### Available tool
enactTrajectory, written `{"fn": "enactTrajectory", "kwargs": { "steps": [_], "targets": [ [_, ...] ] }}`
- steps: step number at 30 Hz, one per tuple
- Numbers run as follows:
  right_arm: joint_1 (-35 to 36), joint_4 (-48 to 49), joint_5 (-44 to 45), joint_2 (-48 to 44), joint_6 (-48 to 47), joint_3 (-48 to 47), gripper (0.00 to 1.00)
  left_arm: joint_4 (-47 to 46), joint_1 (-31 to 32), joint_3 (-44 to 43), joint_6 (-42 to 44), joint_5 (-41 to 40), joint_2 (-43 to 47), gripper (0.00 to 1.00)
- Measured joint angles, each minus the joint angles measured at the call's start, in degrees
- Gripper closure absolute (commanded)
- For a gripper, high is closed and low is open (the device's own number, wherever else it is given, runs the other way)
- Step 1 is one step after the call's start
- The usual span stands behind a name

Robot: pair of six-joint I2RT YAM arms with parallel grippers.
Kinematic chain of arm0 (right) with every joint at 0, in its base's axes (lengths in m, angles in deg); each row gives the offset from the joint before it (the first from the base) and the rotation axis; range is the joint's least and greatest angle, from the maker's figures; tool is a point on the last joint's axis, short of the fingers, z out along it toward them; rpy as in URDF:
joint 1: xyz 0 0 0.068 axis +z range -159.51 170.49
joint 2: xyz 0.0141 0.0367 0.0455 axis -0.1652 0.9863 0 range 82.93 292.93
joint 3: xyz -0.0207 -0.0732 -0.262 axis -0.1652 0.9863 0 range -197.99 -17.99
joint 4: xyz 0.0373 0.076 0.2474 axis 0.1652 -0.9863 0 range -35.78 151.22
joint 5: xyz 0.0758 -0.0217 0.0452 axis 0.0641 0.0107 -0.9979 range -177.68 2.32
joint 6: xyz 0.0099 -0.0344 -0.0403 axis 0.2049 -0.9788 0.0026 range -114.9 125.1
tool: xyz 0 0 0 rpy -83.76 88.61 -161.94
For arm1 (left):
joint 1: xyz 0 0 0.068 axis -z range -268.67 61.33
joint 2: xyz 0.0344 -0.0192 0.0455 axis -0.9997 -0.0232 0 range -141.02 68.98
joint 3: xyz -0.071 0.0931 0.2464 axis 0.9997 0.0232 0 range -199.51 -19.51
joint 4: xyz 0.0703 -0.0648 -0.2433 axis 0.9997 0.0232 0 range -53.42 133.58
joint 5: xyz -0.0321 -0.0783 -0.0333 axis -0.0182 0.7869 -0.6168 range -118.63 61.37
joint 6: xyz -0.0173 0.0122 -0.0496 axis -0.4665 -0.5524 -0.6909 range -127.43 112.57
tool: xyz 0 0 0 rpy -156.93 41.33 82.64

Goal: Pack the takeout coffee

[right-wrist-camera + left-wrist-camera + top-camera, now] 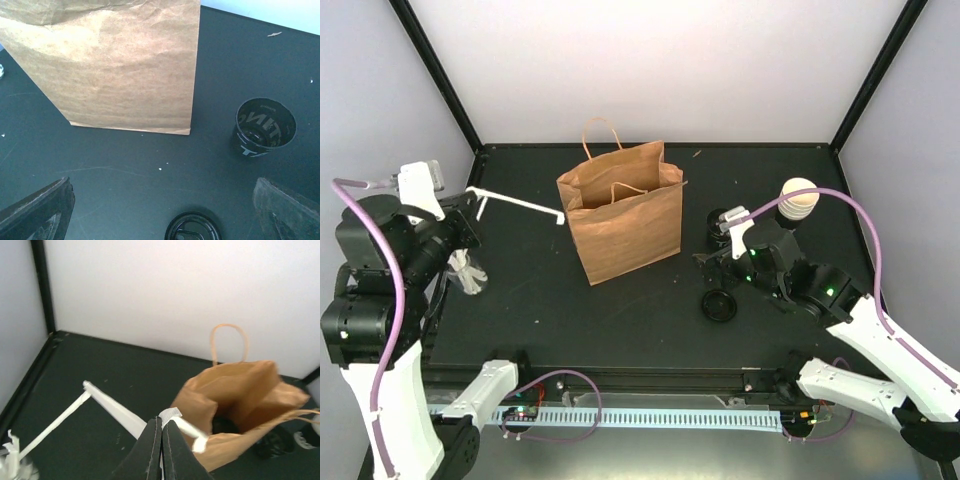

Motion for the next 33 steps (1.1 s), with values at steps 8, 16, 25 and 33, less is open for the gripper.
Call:
{"fn": "enactTrajectory", "kwargs": {
  "steps": [8,16,25,33],
  "targets": [
    [0.0,-0.2,1.5,-0.3,0.2,-0.1,0.0,-9.1,0.0,0.8,-2.9,11.2,5.2,0.99],
    [0.0,-0.9,2.2,-0.9,0.6,-0.1,0.0,-9.8,0.0,-4.1,-2.9,9.5,3.7,0.98],
    [0.0,-1.5,2.4,-1.4,1.5,-0.1,0.0,-11.7,0.0,-6.0,-3.5,11.4,4.3,0.99],
    [0.0,0.7,-5.3,-2.8,-0.8,-0.1,0.0,-12.0,0.0,-10.5,-4.0,15.3,4.4,0.99]
  ]
}}
